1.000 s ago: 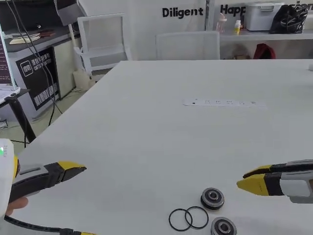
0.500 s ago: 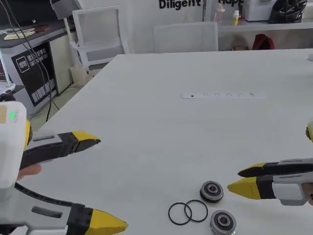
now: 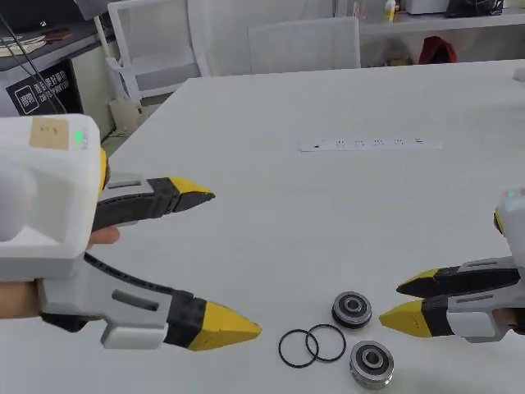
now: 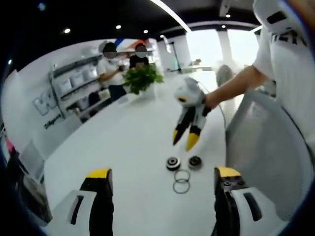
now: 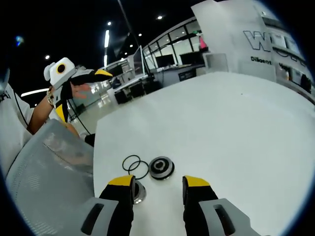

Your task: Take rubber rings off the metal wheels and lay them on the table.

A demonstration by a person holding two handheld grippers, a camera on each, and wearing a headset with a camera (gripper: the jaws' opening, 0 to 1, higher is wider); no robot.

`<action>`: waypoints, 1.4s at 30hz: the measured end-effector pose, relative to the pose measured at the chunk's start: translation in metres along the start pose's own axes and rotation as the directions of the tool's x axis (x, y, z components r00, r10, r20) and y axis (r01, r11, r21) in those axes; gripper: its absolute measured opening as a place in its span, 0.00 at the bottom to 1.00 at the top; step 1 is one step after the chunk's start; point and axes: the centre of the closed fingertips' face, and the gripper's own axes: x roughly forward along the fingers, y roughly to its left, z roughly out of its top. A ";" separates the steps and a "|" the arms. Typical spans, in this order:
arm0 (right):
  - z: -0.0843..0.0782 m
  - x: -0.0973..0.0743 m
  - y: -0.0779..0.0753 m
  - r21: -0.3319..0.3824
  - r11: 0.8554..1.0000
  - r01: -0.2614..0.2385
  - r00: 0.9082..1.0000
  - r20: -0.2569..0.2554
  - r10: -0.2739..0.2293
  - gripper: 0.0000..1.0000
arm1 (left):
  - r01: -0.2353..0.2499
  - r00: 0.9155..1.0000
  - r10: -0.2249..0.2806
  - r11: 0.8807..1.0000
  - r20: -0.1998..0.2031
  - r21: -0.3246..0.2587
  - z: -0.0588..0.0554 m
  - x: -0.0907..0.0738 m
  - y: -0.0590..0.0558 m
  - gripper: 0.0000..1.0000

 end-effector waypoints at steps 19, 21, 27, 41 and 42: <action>-0.006 0.016 -0.008 -0.037 0.999 -0.013 1.000 0.009 0.013 0.32 | 0.090 0.991 -0.090 0.996 0.100 0.003 0.032 0.064 0.001 0.78; -0.007 0.018 -0.008 -0.036 0.999 -0.014 1.000 0.004 0.014 0.32 | 0.092 0.990 -0.092 0.996 0.107 0.002 0.033 0.070 0.001 0.76; -0.008 0.021 -0.006 -0.053 0.998 -0.025 1.000 -0.002 0.025 0.31 | 0.062 0.985 -0.057 0.998 0.161 -0.022 0.030 0.098 0.004 0.67; -0.006 0.026 -0.007 -0.086 0.995 -0.042 0.999 -0.004 0.042 0.29 | 0.125 0.990 -0.121 0.991 0.070 -0.053 -0.014 0.143 -0.011 0.48; -0.007 0.026 -0.007 -0.089 0.995 -0.043 0.999 -0.006 0.043 0.28 | 0.116 0.992 -0.112 0.991 0.061 -0.063 -0.018 0.146 -0.009 0.48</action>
